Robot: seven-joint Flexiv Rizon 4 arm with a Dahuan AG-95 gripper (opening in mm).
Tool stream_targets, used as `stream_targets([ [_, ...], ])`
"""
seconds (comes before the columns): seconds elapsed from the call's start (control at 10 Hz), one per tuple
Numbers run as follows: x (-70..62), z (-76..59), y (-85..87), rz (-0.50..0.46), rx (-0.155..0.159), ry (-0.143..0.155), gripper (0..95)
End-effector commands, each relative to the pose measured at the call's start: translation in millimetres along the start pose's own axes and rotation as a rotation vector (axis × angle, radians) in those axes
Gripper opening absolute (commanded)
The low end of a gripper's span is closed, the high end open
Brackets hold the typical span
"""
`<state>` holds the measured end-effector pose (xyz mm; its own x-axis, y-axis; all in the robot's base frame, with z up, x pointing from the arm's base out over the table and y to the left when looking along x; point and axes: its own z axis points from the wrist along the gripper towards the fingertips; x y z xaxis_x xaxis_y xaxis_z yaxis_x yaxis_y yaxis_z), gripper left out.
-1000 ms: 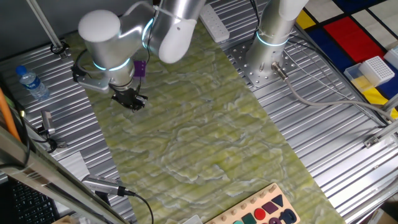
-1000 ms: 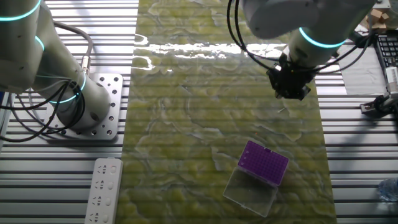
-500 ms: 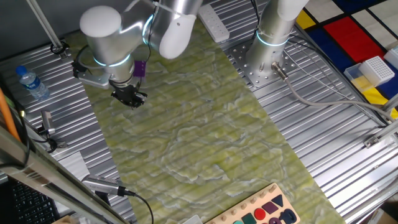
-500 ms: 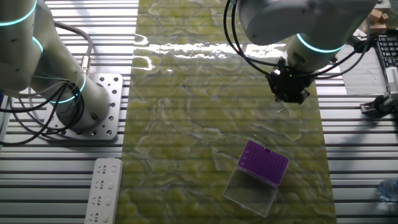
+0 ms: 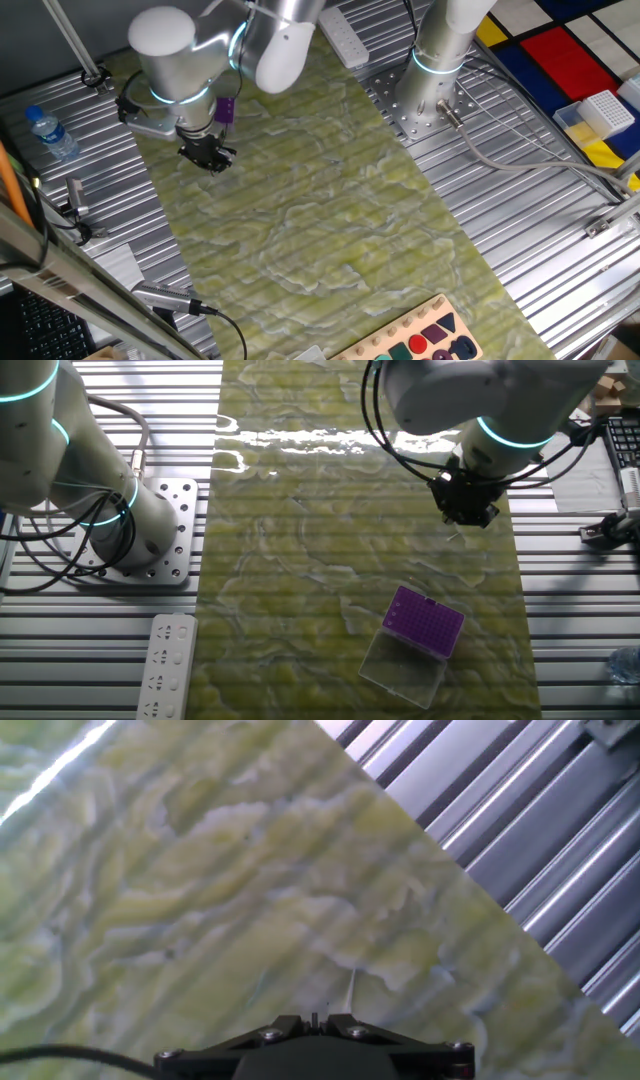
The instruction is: Insert a small pipette tip into the holder for small pipette tips
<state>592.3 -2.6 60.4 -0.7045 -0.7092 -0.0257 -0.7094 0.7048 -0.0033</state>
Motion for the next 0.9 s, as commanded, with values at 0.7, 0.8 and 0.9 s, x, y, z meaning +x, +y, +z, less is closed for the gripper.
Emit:
stream_targets([
  [0.7,-0.3,-0.1,-0.9,0.319,0.048,-0.134,0.0],
  [0.8,-0.3,-0.1,-0.9,0.290,0.043,-0.136,0.0],
  [0.9,-0.3,-0.1,-0.9,0.249,0.033,-0.144,0.0],
])
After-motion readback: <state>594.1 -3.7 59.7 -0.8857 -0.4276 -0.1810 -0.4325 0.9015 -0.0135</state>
